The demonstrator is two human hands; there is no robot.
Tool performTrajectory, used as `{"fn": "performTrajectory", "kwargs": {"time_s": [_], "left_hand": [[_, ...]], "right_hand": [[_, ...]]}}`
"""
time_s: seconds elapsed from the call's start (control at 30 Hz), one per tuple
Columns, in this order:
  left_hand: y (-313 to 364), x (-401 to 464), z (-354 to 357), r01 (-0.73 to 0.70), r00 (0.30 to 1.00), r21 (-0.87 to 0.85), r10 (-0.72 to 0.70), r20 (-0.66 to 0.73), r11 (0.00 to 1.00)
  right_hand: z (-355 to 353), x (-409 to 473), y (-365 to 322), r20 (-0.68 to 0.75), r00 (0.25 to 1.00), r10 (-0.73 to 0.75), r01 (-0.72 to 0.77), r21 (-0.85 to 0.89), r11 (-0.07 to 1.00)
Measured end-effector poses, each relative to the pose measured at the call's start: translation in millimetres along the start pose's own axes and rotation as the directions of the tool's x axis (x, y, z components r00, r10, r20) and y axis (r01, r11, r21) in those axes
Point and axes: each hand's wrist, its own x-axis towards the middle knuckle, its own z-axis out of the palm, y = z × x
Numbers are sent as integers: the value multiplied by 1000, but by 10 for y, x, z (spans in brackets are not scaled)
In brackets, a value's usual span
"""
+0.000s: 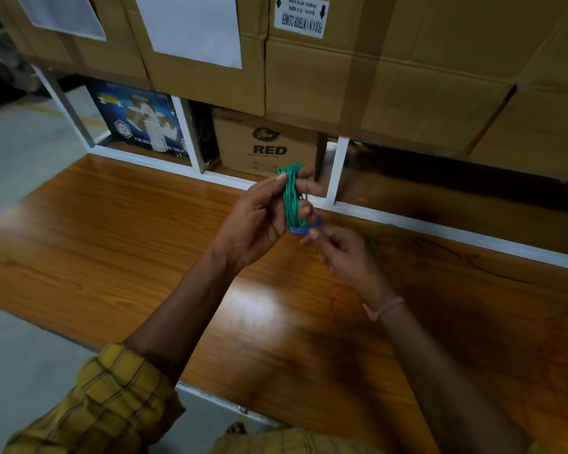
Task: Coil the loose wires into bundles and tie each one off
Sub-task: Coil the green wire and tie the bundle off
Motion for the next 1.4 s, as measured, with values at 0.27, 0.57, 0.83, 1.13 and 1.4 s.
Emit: {"fn": "performTrajectory", "kwargs": {"time_s": [0.27, 0.57, 0.83, 1.13, 1.4], "left_hand": [[-192, 305, -153, -35, 902, 636, 299, -312, 771], [-267, 197, -147, 170, 983, 902, 1, -185, 398], [-250, -31, 68, 223, 965, 500, -261, 6, 837], [5, 32, 172, 69, 992, 58, -75, 103, 996], [-44, 270, -141, 6, 965, 426, 106, -240, 905]], "right_hand": [[-145, -66, -281, 179, 961, -210, 274, -508, 817], [-884, 226, -585, 89, 942, -323, 335, -273, 902], [-846, 506, -388, -101, 944, -314, 296, -161, 942], [-250, 230, 4, 0, 999, -50, 50, -104, 993], [-87, 57, -371, 215, 959, -186, 269, -470, 840]]}}
